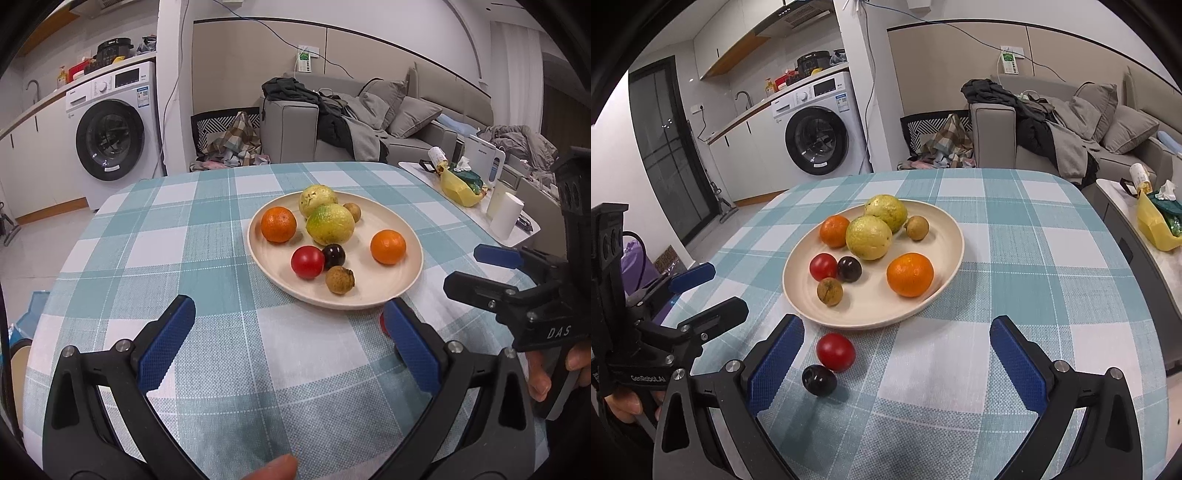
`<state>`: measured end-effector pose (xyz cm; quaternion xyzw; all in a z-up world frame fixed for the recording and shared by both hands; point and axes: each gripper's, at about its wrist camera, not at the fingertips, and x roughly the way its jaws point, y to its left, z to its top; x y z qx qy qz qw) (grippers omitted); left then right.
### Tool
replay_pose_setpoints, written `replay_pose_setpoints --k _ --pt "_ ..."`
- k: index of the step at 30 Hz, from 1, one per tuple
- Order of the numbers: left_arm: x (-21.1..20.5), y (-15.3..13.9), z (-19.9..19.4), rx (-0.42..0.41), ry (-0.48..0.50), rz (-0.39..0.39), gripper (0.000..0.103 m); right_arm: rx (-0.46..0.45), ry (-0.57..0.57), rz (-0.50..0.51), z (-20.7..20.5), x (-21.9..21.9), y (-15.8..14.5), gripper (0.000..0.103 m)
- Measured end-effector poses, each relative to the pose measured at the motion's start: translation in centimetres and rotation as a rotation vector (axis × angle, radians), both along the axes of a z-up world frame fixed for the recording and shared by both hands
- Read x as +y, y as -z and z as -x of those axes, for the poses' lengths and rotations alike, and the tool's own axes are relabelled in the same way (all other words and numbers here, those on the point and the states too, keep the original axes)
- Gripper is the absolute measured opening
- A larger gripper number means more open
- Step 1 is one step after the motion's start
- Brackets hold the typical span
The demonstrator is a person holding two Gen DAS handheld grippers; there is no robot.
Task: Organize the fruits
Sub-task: 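Withdraw both open tools from the plate toward the remaining tomato and plum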
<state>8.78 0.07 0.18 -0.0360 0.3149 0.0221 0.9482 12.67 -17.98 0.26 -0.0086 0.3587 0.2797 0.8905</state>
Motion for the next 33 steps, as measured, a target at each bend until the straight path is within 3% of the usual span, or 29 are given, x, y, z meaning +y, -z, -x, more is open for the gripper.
replay_pose_setpoints --k 24,33 --pt "-0.3 1.5 0.0 0.014 0.004 -0.022 0.102 0.061 -0.057 0.069 0.4 1.6 1.9 0.103" --pt "0.4 1.9 -0.2 0.016 -0.022 0.009 0.102 0.115 -0.148 0.075 1.1 2.6 2.6 0.102"
